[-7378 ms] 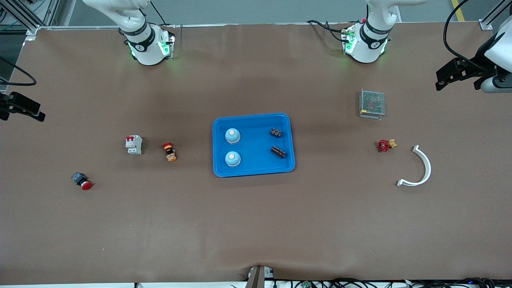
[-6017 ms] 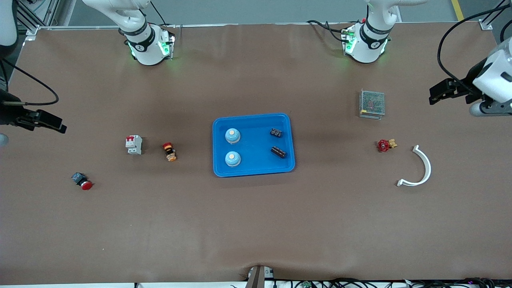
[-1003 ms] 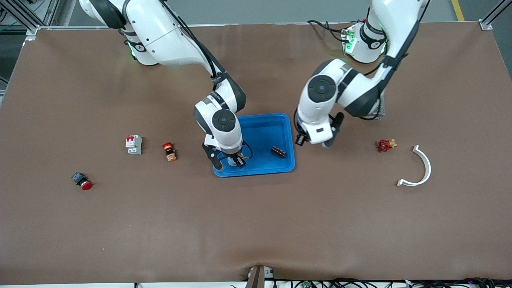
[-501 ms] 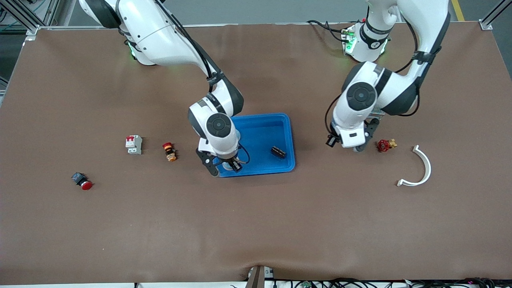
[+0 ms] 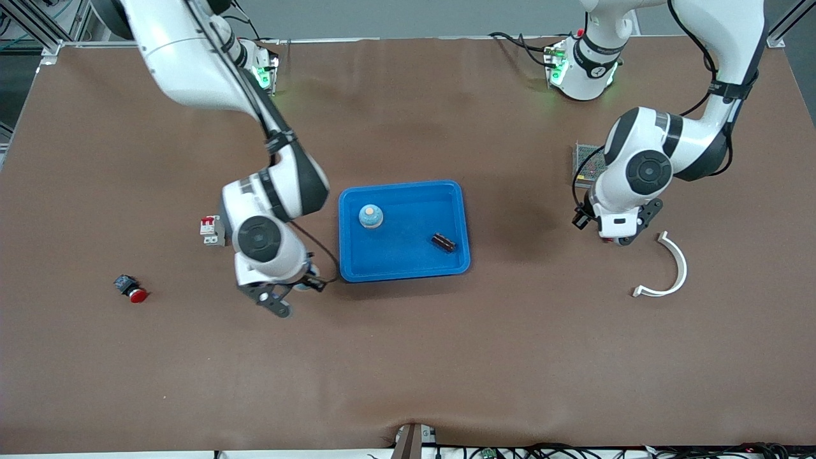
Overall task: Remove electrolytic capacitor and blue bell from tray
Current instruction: 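Carry the capacitor toward the valve while the right gripper carries the bell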
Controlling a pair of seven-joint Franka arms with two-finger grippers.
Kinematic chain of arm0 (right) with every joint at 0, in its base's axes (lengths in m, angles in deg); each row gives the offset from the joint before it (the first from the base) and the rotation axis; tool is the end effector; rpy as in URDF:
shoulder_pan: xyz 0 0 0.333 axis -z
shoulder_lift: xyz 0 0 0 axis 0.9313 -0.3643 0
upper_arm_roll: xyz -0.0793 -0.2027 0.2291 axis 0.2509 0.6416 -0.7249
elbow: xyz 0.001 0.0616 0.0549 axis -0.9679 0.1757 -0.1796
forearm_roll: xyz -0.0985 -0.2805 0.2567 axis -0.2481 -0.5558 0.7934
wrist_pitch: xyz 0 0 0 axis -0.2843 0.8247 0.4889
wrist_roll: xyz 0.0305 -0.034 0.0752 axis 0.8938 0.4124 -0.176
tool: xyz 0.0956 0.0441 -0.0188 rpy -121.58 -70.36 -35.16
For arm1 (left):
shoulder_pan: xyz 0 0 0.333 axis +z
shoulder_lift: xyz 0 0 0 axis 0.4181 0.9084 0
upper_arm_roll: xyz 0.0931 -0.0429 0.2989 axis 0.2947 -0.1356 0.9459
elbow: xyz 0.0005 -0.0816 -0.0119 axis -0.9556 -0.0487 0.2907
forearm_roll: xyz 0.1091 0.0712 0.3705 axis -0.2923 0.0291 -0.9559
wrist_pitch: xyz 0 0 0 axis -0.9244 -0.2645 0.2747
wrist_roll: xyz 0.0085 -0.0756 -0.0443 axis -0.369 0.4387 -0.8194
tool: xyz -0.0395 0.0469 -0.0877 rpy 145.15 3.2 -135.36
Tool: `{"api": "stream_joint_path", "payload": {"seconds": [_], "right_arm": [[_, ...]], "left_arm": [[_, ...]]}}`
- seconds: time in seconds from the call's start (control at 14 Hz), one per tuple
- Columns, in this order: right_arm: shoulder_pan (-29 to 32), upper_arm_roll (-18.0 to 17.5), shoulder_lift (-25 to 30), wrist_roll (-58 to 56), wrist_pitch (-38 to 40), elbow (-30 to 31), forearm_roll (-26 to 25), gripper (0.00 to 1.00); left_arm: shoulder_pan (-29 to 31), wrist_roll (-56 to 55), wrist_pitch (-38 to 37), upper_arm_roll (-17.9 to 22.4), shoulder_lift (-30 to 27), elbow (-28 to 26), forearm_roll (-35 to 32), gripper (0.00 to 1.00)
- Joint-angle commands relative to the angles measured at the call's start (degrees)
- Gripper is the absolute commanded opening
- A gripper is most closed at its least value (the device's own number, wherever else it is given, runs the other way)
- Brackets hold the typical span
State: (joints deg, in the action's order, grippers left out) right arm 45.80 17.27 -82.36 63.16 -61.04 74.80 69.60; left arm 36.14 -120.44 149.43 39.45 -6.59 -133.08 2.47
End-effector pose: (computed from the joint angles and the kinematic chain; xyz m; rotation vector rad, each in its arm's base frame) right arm 0.6672 0.2560 0.2935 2.9617 -0.7589 -0.0748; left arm 0.5081 -0.1092 0.2701 -2.7220 -1.1296 0.2367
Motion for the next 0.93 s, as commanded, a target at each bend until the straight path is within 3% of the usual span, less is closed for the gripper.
{"api": "stream_joint_path", "payload": {"seconds": [0.0, 0.21, 0.5, 0.86], "right_arm": [[5.06, -1.02, 1.2, -10.53, 0.66, 1.26, -0.07, 0.0], [8.85, -0.93, 1.2, -19.6, -1.26, 3.36, -0.33, 0.0], [14.03, -0.93, 4.19, -32.42, -13.28, 14.15, -0.59, 0.0], [19.13, -0.76, 6.74, -44.99, -17.34, 20.49, -1.12, 0.0]], "left_arm": [[0.87, 3.55, 1.06, -0.49, -0.31, -2.25, -0.2, 0.0], [3.33, 9.09, 1.14, -0.4, 2.41, -2.52, -0.47, 0.0], [5.53, 12.53, 1.06, -0.23, 5.76, -2.52, -1.17, 0.0], [5.71, 12.71, 3.08, -0.05, 7.43, -2.34, -2.23, 0.0]]}}
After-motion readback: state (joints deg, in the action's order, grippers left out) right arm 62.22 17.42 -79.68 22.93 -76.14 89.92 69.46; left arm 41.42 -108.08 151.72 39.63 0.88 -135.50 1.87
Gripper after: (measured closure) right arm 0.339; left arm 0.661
